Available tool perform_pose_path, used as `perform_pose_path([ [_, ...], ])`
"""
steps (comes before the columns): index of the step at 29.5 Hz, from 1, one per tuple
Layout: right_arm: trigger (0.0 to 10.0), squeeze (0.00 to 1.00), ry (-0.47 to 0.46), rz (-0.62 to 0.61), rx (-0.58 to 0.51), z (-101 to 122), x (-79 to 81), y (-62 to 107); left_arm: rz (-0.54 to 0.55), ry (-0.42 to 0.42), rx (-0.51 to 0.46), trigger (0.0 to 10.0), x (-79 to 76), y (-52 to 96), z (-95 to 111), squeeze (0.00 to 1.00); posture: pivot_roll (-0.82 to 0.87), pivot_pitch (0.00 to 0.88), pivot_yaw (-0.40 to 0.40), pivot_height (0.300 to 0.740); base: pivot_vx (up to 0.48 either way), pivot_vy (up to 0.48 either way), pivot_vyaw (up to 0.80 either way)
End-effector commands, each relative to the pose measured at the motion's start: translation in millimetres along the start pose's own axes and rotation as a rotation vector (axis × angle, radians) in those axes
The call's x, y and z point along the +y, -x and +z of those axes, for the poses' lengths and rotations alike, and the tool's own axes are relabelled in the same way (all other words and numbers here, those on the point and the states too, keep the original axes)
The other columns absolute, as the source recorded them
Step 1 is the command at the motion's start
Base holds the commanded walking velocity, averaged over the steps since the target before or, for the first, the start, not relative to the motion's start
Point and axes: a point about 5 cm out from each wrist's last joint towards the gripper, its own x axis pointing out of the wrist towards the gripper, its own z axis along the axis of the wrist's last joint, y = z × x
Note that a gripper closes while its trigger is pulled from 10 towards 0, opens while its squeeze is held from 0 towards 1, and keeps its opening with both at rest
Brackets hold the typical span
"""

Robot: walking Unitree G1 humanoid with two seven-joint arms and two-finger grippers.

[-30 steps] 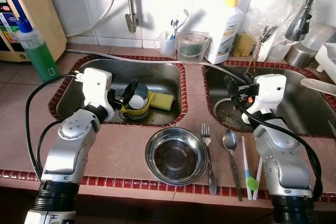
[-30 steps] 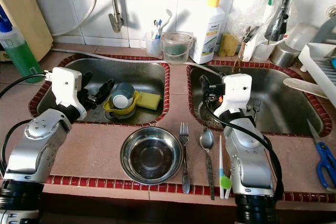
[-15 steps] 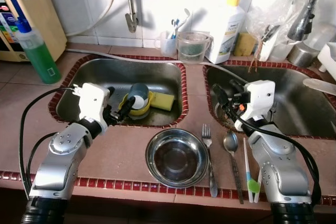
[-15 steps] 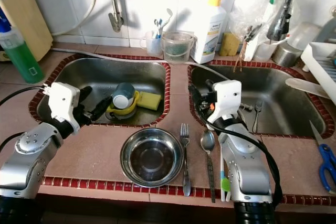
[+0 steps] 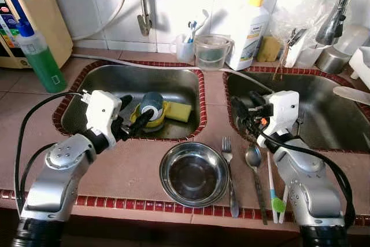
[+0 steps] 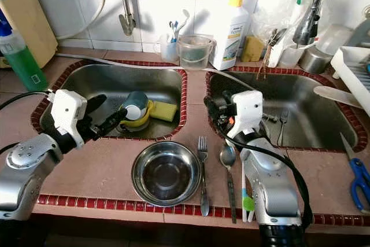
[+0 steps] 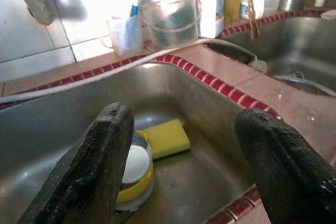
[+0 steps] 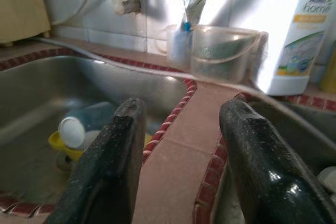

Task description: Kitchen organization

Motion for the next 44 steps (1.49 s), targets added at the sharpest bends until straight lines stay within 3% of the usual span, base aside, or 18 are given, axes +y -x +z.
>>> perform_pose_path([
  [1, 10.0, 0.0, -0.007, 0.062, -0.009, 5, 6.4, 1.9, -0.031, -0.004, 0.027, 10.0, -3.0, 2.3, -4, 0.0, -0.02, 0.055, 0.019, 0.74, 0.0, 0.0, 0.0],
  [12, 10.0, 0.0, -0.13, 0.241, 0.029, -1, 24.8, -2.9, -0.075, 0.001, 0.007, 10.0, -14.7, -2.8, 2, 0.0, -0.02, 0.047, 0.007, 0.74, 0.0, 0.0, 0.0],
  [22, 10.0, 0.0, -0.286, 0.324, 0.172, -25, 29.7, 4.2, -0.073, 0.015, -0.017, 10.0, -19.7, -6.0, 6, 0.0, -0.01, 0.034, -0.011, 0.74, 0.0, 0.0, 0.0],
  [28, 10.0, 0.0, -0.256, 0.312, 0.219, -31, 33.9, 8.2, -0.073, 0.024, -0.028, 10.0, -22.0, -7.6, 7, 0.0, -0.01, 0.03, -0.016, 0.74, 0.0, 0.0, 0.0],
  [35, 10.0, 0.0, -0.266, 0.424, 0.276, -31, 46.7, 25.6, -0.086, 0.033, -0.029, 10.0, -26.0, -9.7, 7, 0.0, -0.02, 0.031, -0.013, 0.74, 0.0, 0.0, 0.0],
  [44, 10.0, 0.0, -0.254, 0.451, 0.325, -28, 44.6, 39.9, -0.09, 0.039, -0.03, 10.0, -27.4, -10.6, 8, 0.0, -0.03, 0.039, -0.011, 0.74, 0.0, 0.0, 0.0],
])
